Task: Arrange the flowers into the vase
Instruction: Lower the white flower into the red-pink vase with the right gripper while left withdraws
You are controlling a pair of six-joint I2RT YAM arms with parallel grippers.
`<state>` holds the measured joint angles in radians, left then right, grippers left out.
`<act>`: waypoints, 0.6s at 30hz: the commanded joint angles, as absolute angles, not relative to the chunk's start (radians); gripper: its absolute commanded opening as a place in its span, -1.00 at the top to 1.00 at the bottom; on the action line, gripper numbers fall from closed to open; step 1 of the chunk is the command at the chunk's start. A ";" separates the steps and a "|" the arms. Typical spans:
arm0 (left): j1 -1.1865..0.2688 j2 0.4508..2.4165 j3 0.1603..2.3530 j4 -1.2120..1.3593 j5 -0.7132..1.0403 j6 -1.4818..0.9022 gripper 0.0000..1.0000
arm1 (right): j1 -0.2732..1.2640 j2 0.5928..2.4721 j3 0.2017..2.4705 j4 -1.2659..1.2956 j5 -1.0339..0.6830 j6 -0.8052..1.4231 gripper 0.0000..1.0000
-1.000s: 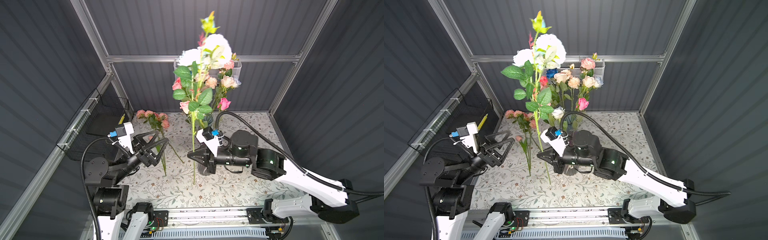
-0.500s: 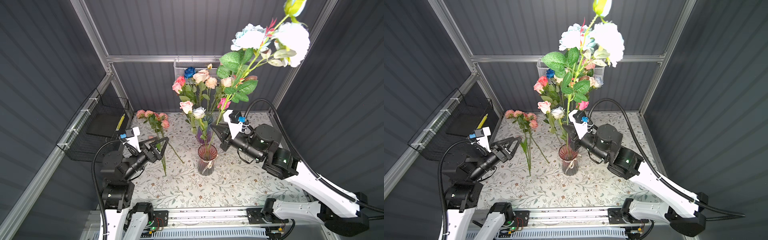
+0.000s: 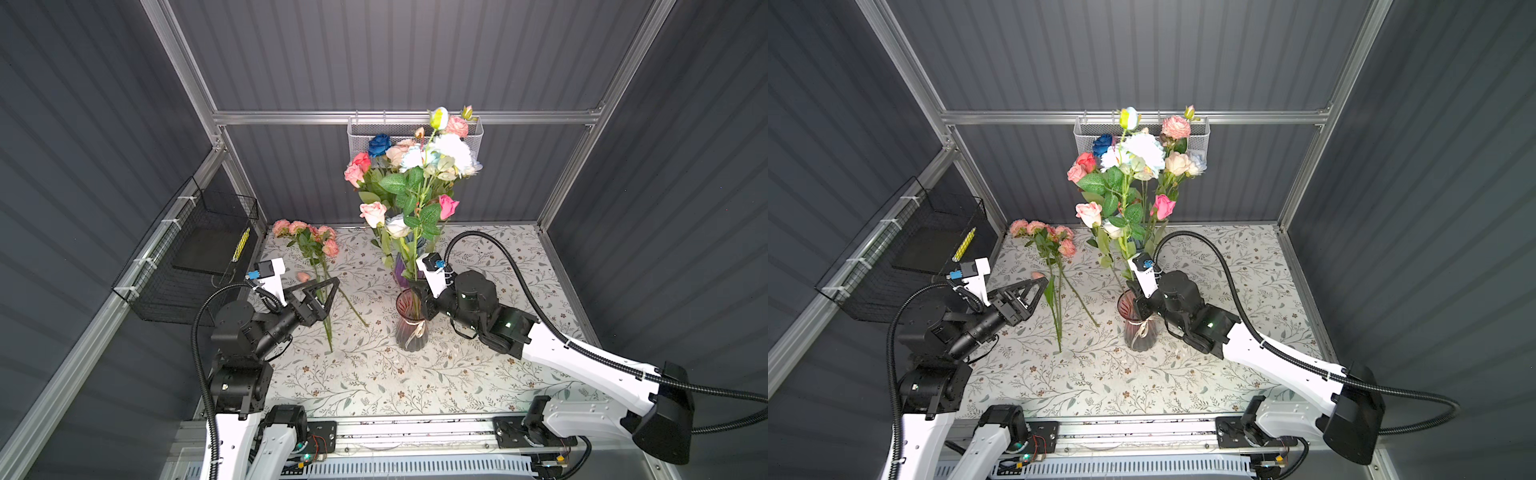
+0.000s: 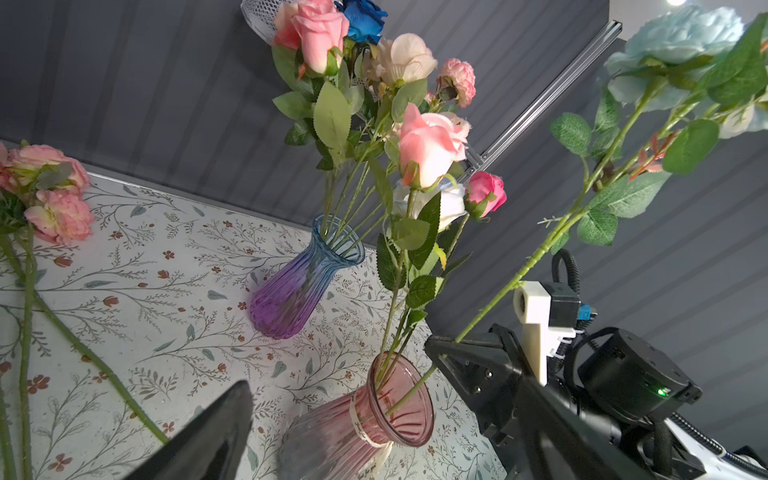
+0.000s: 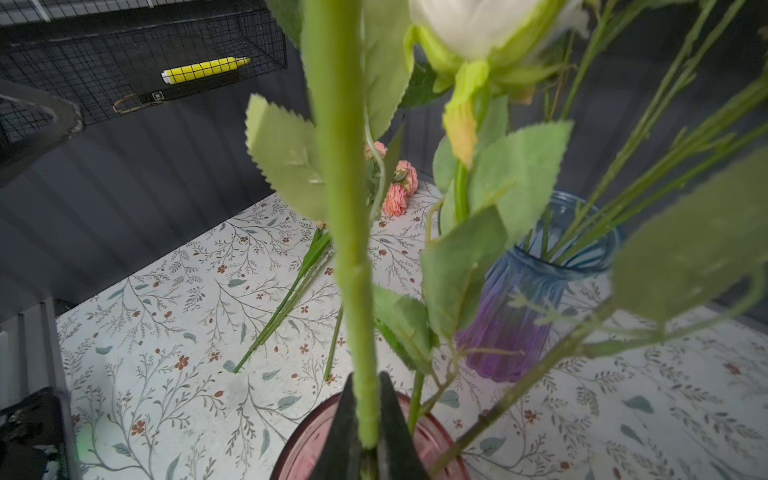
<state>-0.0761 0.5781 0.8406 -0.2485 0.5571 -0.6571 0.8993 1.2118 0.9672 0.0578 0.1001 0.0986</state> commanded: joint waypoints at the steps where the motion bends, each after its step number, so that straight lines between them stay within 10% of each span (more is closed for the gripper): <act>1: -0.077 0.583 0.828 -0.257 0.551 -0.644 -0.99 | 0.897 1.178 0.958 0.109 0.101 0.182 0.25; 4: -0.077 0.583 0.818 -0.265 0.544 -0.641 -0.99 | 0.898 1.151 0.947 0.088 0.084 0.217 -0.14; 18: -0.077 0.646 0.780 -0.328 0.458 -0.644 -0.99 | 0.898 0.975 0.901 -0.034 0.000 0.358 -0.45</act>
<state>-0.0761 0.6300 0.7986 -0.2955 0.4904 -0.6571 0.8993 1.0107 0.9207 0.0067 0.0265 0.3130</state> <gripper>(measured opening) 0.995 0.724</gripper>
